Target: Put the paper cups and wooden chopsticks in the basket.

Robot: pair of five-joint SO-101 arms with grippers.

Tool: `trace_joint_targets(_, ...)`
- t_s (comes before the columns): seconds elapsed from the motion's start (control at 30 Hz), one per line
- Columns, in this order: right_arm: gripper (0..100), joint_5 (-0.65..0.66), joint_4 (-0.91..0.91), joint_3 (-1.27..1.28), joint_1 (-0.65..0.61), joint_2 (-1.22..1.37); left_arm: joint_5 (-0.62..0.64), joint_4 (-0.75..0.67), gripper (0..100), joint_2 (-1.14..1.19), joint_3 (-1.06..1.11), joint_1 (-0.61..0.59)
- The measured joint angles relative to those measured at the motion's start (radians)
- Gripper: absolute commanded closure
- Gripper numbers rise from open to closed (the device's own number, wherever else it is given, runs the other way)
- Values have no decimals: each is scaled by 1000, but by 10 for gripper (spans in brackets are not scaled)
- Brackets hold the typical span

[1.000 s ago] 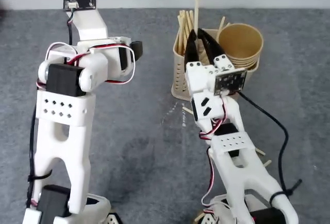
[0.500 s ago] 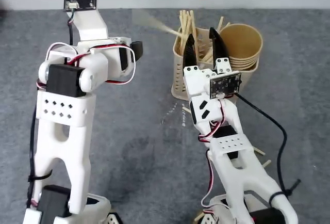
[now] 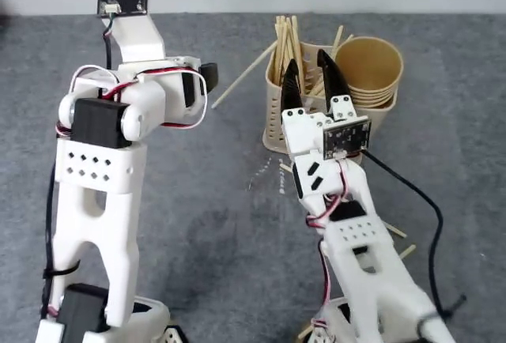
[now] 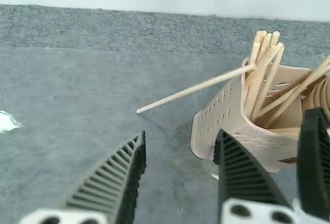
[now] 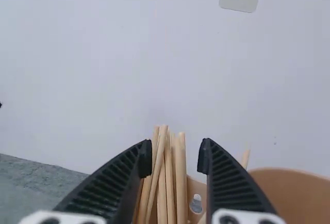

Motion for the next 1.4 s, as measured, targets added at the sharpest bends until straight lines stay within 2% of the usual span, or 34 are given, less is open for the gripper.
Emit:
trace_joint_targets(0.13,855,-31,252,0,-17,-173,0,0,791,0,0,-75)
trace_joint_targets(0.27,855,-112,614,-71,-46,-373,-23,8,791,0,0,-155)
trace_joint_targets(0.47,855,-178,1112,-222,-92,-614,-210,60,791,0,46,-170)
trace_joint_targets(0.7,855,-183,1370,-241,-61,-819,-454,29,789,0,215,-170)
trace_joint_targets(0.87,855,-196,1511,-242,3,-904,-497,-114,790,0,316,-140)
trace_joint_targets(1.03,855,-290,1613,-242,106,-918,-519,-292,790,0,440,-23)
trace_joint_targets(1.23,855,-364,1676,-242,204,-918,-519,-597,791,0,649,78)
trace_joint_targets(1.4,855,-373,1688,-241,213,-918,-519,-841,838,0,801,126)
